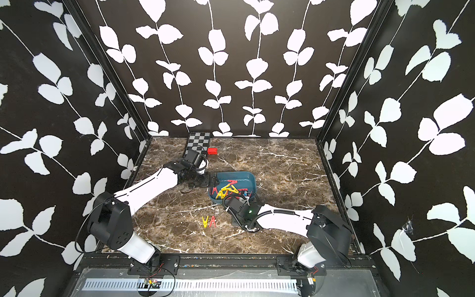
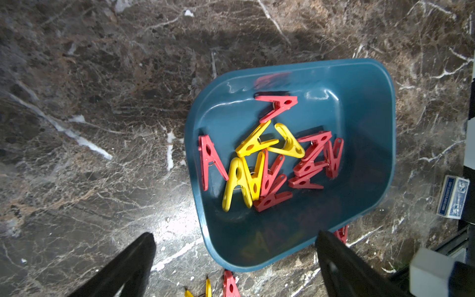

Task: Take the clothespins out of the storage box
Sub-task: Place the clothespin at the center of the board.

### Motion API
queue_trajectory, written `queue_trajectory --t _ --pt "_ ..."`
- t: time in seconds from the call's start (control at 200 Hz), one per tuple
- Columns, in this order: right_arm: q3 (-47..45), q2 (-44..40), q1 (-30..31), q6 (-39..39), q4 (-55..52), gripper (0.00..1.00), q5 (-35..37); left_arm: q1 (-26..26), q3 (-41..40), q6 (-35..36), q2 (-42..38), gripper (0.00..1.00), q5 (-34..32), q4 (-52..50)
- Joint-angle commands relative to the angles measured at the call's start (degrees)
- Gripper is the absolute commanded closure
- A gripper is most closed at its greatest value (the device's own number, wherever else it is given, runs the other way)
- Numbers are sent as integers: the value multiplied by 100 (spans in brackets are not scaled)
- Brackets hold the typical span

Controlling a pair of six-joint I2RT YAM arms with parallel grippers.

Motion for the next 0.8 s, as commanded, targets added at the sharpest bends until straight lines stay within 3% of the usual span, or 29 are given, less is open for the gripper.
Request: queue_trajectory --t 0.0,0.795 --pt "-140 -26 105 387 -76 92 166 29 -107 -25 -278 1 16 -78" --pt "-409 263 212 691 33 91 120 31 -160 -64 -296 1 52 -115"
